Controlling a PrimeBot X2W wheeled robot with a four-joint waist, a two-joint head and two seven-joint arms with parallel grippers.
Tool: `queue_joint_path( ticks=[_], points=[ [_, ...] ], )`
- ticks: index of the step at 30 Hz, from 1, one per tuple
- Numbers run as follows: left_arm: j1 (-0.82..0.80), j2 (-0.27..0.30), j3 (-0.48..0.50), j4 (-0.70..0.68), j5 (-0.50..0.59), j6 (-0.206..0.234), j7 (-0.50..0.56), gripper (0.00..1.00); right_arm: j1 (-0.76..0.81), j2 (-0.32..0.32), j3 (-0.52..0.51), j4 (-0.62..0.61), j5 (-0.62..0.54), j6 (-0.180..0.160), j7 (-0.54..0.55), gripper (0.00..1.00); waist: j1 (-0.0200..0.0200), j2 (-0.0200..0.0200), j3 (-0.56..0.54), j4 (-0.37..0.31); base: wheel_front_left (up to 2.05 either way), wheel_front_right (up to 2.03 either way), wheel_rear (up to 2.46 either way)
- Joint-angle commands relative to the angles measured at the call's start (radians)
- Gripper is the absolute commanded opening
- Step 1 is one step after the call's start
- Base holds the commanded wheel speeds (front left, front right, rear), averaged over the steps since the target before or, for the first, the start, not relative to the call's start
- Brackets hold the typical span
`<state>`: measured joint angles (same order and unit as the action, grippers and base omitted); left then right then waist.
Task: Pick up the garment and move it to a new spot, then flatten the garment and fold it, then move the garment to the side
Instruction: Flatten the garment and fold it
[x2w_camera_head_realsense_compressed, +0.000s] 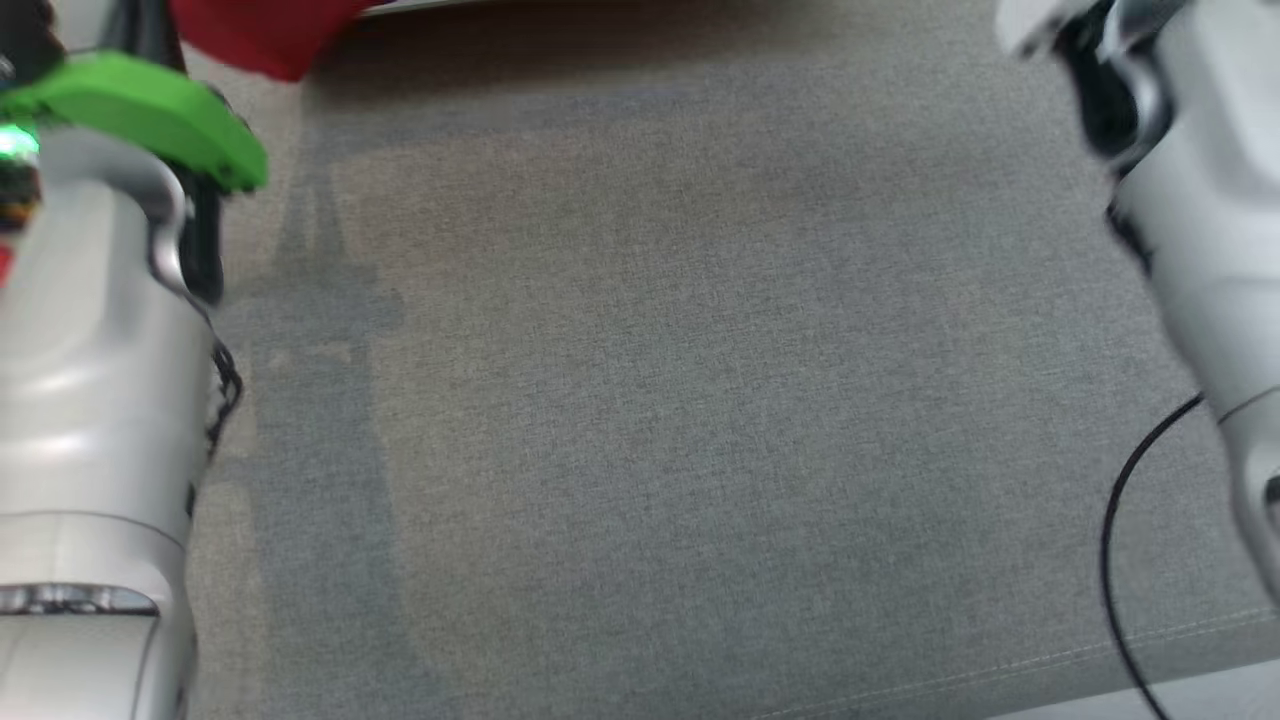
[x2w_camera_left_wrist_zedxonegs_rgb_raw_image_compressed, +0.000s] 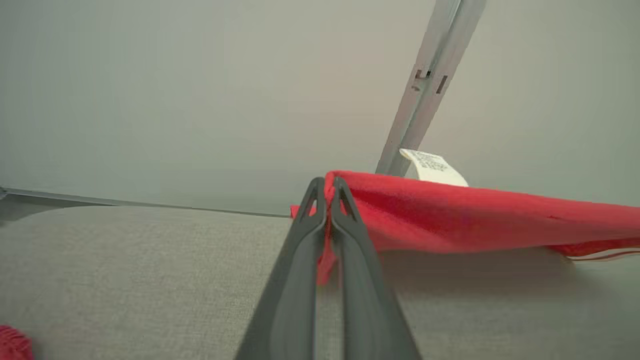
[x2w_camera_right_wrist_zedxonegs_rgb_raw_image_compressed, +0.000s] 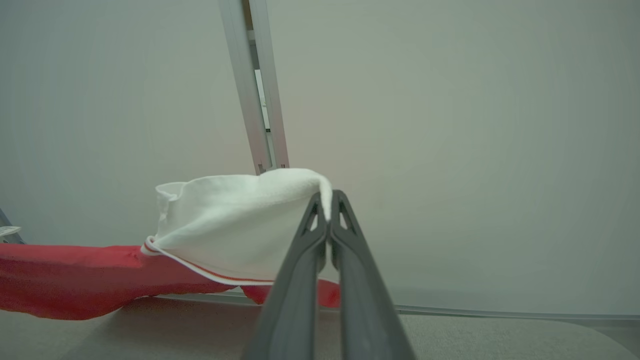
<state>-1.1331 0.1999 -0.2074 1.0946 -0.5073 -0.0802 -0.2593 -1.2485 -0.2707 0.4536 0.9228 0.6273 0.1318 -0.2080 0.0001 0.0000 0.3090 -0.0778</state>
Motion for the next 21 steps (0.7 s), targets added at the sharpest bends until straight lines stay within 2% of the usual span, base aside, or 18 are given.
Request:
queue_joint_path(
  ticks=[1, 5, 9, 15, 21],
  points=[
    [0.026, -0.009, 0.005, 0.022, -0.008, -0.001, -0.006, 0.0, 0.032, 0.013, 0.01, 0.028, 0.028, -0.002, -0.014, 0.0, -0.0001, 0.0, 0.021, -0.007, 0.0, 0.0, 0.0],
    [0.079, -0.035, 0.022, 0.073, -0.015, 0.008, -0.006, 0.0, 0.094, 0.048, 0.064, 0.075, 0.084, -0.002, -0.038, 0.0, -0.0001, 0.0, 0.054, -0.007, 0.0, 0.0, 0.0],
    [0.132, -0.063, 0.026, 0.085, -0.007, -0.008, -0.006, 0.0, 0.184, 0.019, 0.099, 0.037, 0.13, -0.002, -0.056, 0.0, -0.0001, 0.0, 0.051, 0.012, 0.0, 0.0, 0.0],
    [0.312, -0.069, 0.076, -0.054, 0.018, -0.017, -0.005, 0.0, 0.432, -0.059, 0.039, -0.199, 0.127, -0.002, -0.057, 0.0, -0.0001, 0.0, -0.003, 0.033, 0.0, 0.0, 0.0],
    [0.608, -0.071, 0.152, -0.332, 0.109, -0.006, -0.005, 0.0, 0.779, -0.105, -0.085, -0.449, 0.066, -0.002, -0.058, 0.0, -0.0001, 0.0, -0.089, 0.044, 0.0, 0.0, 0.0]
  ],
)
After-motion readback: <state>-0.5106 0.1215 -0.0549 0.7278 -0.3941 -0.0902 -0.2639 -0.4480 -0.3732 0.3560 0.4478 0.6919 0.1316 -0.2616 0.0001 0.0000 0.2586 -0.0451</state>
